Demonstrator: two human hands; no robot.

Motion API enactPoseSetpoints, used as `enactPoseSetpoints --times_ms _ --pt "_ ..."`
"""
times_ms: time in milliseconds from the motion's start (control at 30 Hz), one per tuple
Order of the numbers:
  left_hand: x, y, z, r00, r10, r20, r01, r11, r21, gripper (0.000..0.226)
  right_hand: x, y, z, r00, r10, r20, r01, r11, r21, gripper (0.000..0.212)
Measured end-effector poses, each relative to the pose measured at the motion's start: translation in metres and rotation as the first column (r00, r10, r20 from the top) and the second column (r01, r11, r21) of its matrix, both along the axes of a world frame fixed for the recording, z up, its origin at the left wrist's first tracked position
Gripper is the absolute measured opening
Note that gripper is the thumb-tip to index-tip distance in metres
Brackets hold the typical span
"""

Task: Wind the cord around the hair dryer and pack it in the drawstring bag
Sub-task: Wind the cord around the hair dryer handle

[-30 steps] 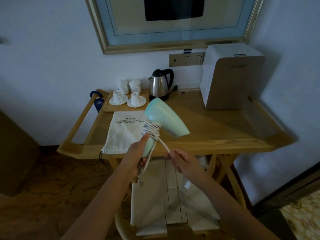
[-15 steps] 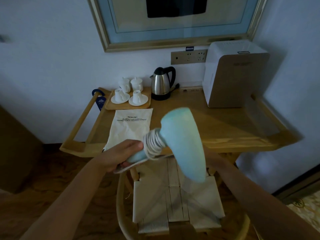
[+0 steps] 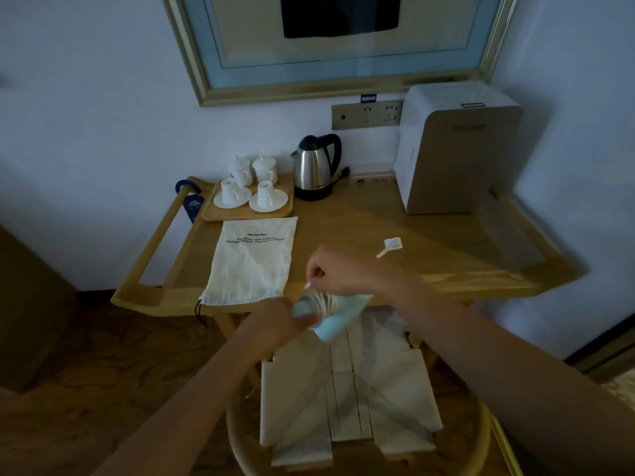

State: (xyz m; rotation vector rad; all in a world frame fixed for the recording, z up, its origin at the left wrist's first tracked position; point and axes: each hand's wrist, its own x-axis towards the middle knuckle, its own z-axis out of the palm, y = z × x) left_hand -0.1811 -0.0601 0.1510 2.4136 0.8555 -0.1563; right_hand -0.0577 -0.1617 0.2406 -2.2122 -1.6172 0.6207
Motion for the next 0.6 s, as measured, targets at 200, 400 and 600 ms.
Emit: enactPoseSetpoints --times_ms 200,400,600 --pt "0.011 0.015 0.004 0.979 0.202 0.016 -0.200 0.977 -0.074 0.042 -0.031 -0.009 -0.026 0.982 -0.191 -0.001 0.188 0.964 0.190 0.020" --pt "-0.018 0.032 0.019 0.950 0.309 0.049 -0.210 0.745 -0.633 0.031 -0.034 -0.040 -0.081 0.942 -0.309 -0.134 0.337 0.877 0.343 0.022" --pt "-0.026 0.019 0.014 0.912 0.387 0.137 -0.073 0.481 -0.874 0.048 -0.032 -0.052 -0.103 0.925 -0.282 -0.255 0.371 0.818 0.440 0.016"
